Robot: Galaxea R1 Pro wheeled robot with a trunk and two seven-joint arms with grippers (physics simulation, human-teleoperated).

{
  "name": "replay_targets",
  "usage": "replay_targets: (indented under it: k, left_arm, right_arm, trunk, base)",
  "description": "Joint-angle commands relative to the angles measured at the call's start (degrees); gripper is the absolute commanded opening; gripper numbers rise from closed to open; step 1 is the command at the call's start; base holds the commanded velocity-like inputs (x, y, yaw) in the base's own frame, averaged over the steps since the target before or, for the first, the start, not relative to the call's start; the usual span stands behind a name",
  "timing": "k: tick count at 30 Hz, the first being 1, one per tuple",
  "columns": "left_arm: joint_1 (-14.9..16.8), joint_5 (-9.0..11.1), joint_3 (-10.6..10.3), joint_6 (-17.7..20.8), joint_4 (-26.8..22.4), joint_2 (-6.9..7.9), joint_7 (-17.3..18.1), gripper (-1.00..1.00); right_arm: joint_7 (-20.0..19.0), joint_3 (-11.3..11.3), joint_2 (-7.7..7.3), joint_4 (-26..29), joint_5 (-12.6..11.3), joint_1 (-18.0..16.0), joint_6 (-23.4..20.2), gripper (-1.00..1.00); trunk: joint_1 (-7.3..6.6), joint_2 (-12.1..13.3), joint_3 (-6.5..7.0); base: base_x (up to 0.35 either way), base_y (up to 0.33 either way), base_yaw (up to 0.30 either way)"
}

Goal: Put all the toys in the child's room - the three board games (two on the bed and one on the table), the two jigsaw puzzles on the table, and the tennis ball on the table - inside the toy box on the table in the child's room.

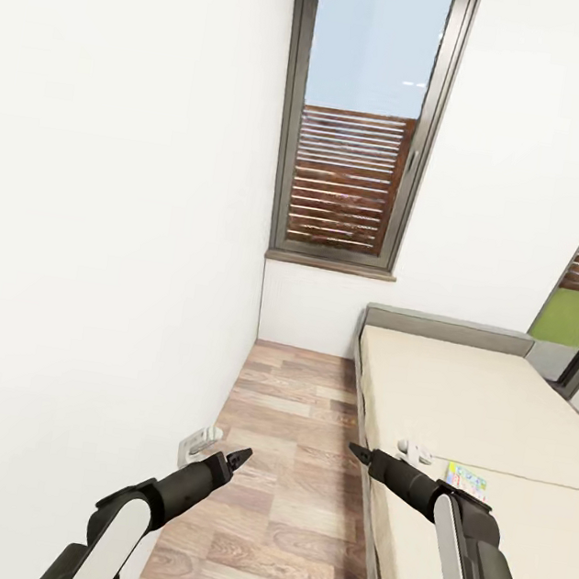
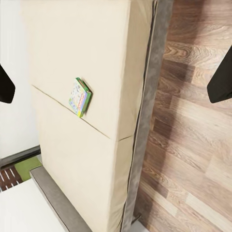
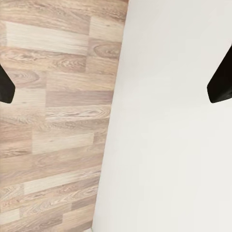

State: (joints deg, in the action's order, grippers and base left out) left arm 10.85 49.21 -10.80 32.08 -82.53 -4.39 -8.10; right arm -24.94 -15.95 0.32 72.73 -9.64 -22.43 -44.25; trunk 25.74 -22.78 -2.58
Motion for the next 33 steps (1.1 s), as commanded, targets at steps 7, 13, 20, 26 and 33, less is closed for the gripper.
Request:
replay_targets:
  k: [7, 13, 20, 26, 33]
  left_arm:
    - [0.0, 0.6, 0.0, 0.2, -0.1, 0.00, -0.5, 1.00]
    - [0.0, 0.6, 0.0, 0.2, -0.1, 0.00, -0.5, 1.00]
    - [0.0, 0.6, 0.0, 0.2, -0.1, 0.00, -0.5, 1.00]
    - [0.0, 0.6, 0.0, 0.2, -0.1, 0.00, -0.5, 1.00]
    - [0.0, 0.6, 0.0, 0.2, -0.1, 0.00, -0.5, 1.00]
  right_arm:
    - [-0.1, -0.1, 0.02, 0.0, -0.2, -0.1, -0.4, 1.00]
    - [-0.1, -0.1, -0.02, 0.1, -0.2, -0.1, -0.4, 1.00]
    - [-0.1, -0.1, -0.04, 0.3, -0.2, -0.1, -0.4, 1.00]
    - [-0.1, -0.1, -0.05, 0.5, -0.2, -0.1, -0.4, 1.00]
    - [-0.1, -0.1, -0.05, 0.7, -0.2, -0.1, -0.4, 1.00]
  trunk:
    - [0.04, -0.1, -0.14]
    - [0.04, -0.1, -0.14]
    - [0.04, -0.1, -0.14]
    - [0.04, -0.1, -0.14]
    - [0.04, -0.1, -0.14]
  base:
    - [0.005, 0.027, -0.012]
    - [0.002, 0.011, -0.005]
    - [0.001, 0.005, -0.002]
    - [0.000, 0.002, -0.016]
    - [0.000, 0.001, -0.137]
